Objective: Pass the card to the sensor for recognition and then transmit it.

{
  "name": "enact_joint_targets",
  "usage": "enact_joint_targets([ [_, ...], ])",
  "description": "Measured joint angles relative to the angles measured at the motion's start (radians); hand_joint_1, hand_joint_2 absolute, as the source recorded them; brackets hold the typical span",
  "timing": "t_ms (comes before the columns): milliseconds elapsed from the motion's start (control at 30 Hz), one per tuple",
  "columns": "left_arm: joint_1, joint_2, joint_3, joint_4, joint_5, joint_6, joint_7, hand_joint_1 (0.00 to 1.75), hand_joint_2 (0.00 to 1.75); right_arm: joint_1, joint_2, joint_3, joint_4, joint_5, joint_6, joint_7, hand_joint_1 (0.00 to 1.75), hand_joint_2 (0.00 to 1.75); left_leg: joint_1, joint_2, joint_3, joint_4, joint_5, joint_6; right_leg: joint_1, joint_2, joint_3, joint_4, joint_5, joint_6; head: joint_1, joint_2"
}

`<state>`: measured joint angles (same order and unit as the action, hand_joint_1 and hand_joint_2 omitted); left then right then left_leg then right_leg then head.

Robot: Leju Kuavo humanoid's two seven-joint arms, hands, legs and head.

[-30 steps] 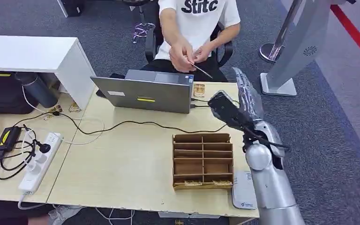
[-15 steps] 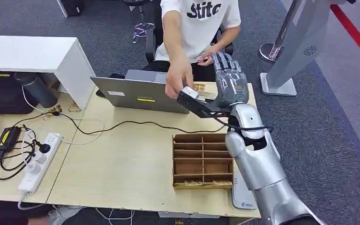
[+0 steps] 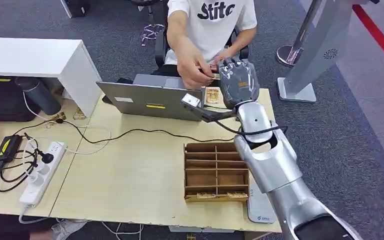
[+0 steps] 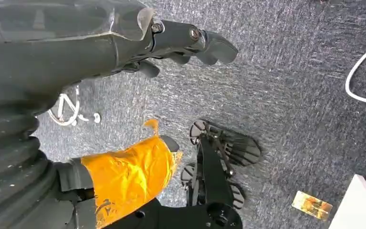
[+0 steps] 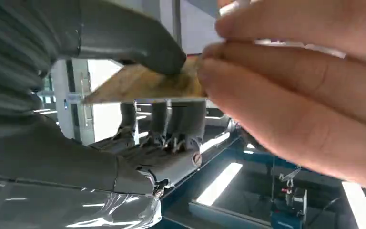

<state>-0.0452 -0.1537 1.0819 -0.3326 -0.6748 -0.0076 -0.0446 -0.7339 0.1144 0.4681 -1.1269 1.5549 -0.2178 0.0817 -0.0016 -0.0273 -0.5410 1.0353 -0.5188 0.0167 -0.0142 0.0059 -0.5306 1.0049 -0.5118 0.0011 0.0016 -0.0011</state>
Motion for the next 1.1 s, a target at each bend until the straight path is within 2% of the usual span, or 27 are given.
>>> enact_joint_targets([
  [267, -0.003, -0.001, 0.019, 0.000, -0.018, 0.000, 0.000, 0.00, 1.75, 0.010, 0.009, -0.030, -0.011, -0.032, 0.001, -0.096, 1.75, 1.75, 0.000, 0.000, 0.000, 0.000, 0.000, 0.000, 0.000, 0.000, 0.000, 0.000, 0.000, 0.000, 0.000, 0.000],
  [433, -0.006, -0.001, 0.034, 0.000, -0.025, 0.000, 0.000, 0.00, 1.75, 0.043, 0.010, -0.031, -0.062, -0.078, -0.001, -0.150, 1.75, 1.75, 0.000, 0.000, 0.000, 0.000, 0.000, 0.000, 0.000, 0.000, 0.000, 0.000, 0.000, 0.000, 0.000, 0.000],
  [533, -0.007, -0.004, 0.048, 0.000, -0.023, 0.001, -0.003, 0.00, 1.75, 0.094, 0.009, -0.031, -0.125, -0.125, -0.018, -0.183, 1.75, 1.75, 0.000, 0.000, 0.000, 0.000, 0.000, 0.000, 0.000, 0.000, 0.000, 0.000, 0.000, 0.000, 0.000, 0.000],
  [667, -0.007, -0.017, 0.076, 0.000, -0.002, 0.020, -0.013, 0.00, 1.75, 0.238, -0.010, -0.042, -0.296, -0.180, -0.041, -0.222, 1.75, 1.75, 0.000, -0.001, 0.000, 0.000, -0.001, 0.001, 0.000, -0.001, 0.000, -0.001, 0.000, 0.000, 0.000, 0.000],
  [800, -0.006, -0.026, 0.100, 0.000, 0.002, 0.029, -0.013, 0.00, 1.75, 0.363, -0.040, -0.056, -0.434, -0.197, -0.047, -0.233, 1.75, 1.75, 0.000, 0.002, -0.002, 0.000, -0.001, 0.001, -0.001, 0.002, -0.002, -0.001, 0.000, 0.001, 0.000, 0.000],
  [1100, -0.008, -0.031, 0.121, 0.000, 0.002, 0.029, -0.013, 0.00, 1.75, 0.412, -0.059, -0.071, -0.528, -0.202, -0.044, -0.237, 1.75, 1.75, 0.000, 0.003, -0.001, 0.000, 0.000, 0.001, 0.000, 0.002, -0.002, -0.001, 0.001, 0.001, 0.000, 0.000],
])
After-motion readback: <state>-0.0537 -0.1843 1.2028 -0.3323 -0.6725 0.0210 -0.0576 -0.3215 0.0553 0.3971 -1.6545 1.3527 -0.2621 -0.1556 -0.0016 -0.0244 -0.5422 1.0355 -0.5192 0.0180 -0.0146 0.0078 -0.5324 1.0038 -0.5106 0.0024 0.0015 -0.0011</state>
